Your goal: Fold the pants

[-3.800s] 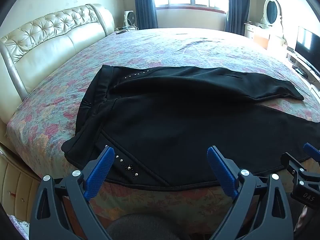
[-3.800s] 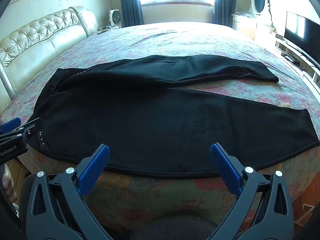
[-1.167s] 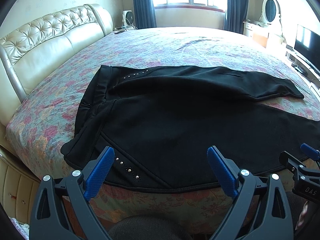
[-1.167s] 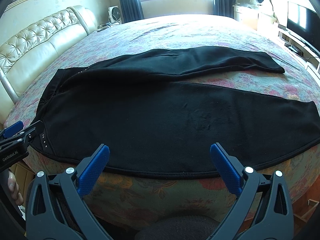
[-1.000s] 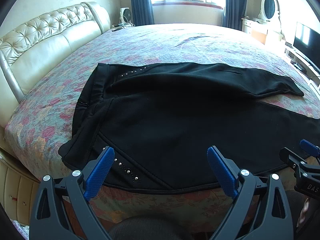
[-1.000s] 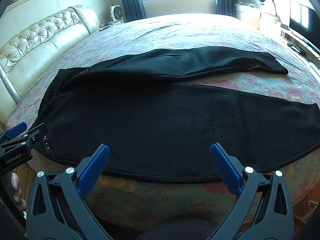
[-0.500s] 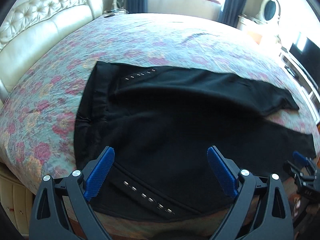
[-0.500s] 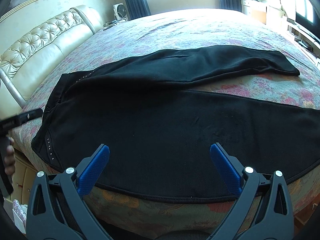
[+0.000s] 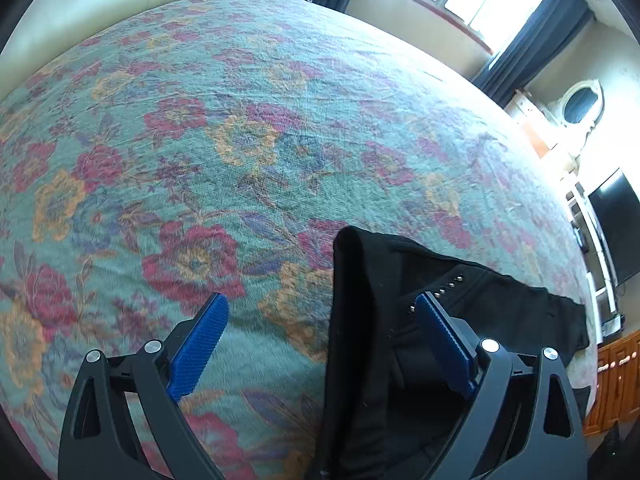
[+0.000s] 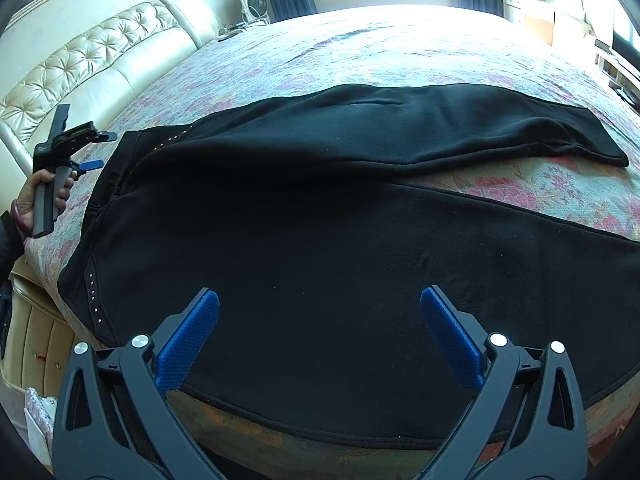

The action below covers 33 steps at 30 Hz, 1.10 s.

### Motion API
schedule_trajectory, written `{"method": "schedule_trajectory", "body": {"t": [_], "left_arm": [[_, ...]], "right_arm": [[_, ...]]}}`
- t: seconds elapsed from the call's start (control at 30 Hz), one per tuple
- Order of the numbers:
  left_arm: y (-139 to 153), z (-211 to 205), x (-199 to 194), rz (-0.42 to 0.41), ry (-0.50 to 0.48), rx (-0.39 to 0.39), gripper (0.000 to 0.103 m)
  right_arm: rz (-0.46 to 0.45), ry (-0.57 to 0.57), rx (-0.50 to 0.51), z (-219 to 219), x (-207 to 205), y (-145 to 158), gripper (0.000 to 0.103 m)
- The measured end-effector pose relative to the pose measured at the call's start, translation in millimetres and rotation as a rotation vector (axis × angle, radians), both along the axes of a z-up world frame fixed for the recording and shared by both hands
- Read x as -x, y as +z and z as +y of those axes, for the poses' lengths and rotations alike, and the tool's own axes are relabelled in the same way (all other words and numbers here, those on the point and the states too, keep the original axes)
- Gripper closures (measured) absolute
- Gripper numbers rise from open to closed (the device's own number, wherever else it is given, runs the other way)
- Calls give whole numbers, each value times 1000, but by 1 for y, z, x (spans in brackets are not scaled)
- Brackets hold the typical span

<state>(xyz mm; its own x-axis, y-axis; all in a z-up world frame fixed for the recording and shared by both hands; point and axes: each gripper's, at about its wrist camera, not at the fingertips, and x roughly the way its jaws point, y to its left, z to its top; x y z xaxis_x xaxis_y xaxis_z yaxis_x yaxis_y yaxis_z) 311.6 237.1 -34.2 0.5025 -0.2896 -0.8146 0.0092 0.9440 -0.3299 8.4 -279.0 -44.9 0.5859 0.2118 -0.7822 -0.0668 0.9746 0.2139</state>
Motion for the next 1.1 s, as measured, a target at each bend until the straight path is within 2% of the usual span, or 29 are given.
{"method": "schedule_trajectory", "body": {"t": [0.1, 0.23, 0.33, 0.4, 0.43, 0.47, 0.53, 0.57, 0.6, 0.7, 0.8, 0.9, 0.93, 0.97, 1.0, 1.1], "left_arm": [[-15, -11, -22, 38, -77, -1, 10], [-20, -31, -41, 47, -153, -4, 10], [-37, -38, -51, 157, -172, -8, 10], [-42, -40, -52, 179, -185, -19, 11], [-42, -40, -51, 171, -191, -22, 16], [-40, -40, -50, 160, -185, -46, 49], [-41, -35, -50, 165, -181, -7, 64], [-41, -36, -49, 168, -204, 22, 79], [-41, -40, -47, 165, -231, 20, 85], [-38, -52, -45, 142, -260, -50, 92], [-37, -59, -45, 124, -274, -93, 93], [-37, -56, -45, 119, -282, -83, 93], [-38, -54, -45, 120, -282, -67, 93], [-39, -50, -46, 122, -281, -48, 93], [-40, -49, -47, 122, -281, -32, 93], [-43, -47, -48, 114, -293, -12, 92]], "right_arm": [[15, 19, 0, 5, -5, -4, 2], [33, 45, -36, 6, -12, -8, 2], [33, 74, -75, 6, -15, -8, 2], [37, 92, -87, 5, -19, -8, 2], [33, 104, -86, 5, -22, -7, 2], [25, 116, -82, 4, -25, -6, 2], [7, 139, -79, 0, -37, 0, 2], [-2, 153, -90, -4, -46, 5, 2], [-11, 167, -105, -11, -58, 11, 2], [-35, 227, -86, -29, -106, 28, 2], [-39, 308, -39, -39, -164, 43, 2], [2, 416, 14, -38, -232, 44, 3], [33, 453, 27, -35, -253, 40, 14], [67, 486, 46, -29, -271, 35, 29], [92, 519, 49, -25, -283, 30, 33], [157, 609, 93, -12, -315, 14, 34]]}}
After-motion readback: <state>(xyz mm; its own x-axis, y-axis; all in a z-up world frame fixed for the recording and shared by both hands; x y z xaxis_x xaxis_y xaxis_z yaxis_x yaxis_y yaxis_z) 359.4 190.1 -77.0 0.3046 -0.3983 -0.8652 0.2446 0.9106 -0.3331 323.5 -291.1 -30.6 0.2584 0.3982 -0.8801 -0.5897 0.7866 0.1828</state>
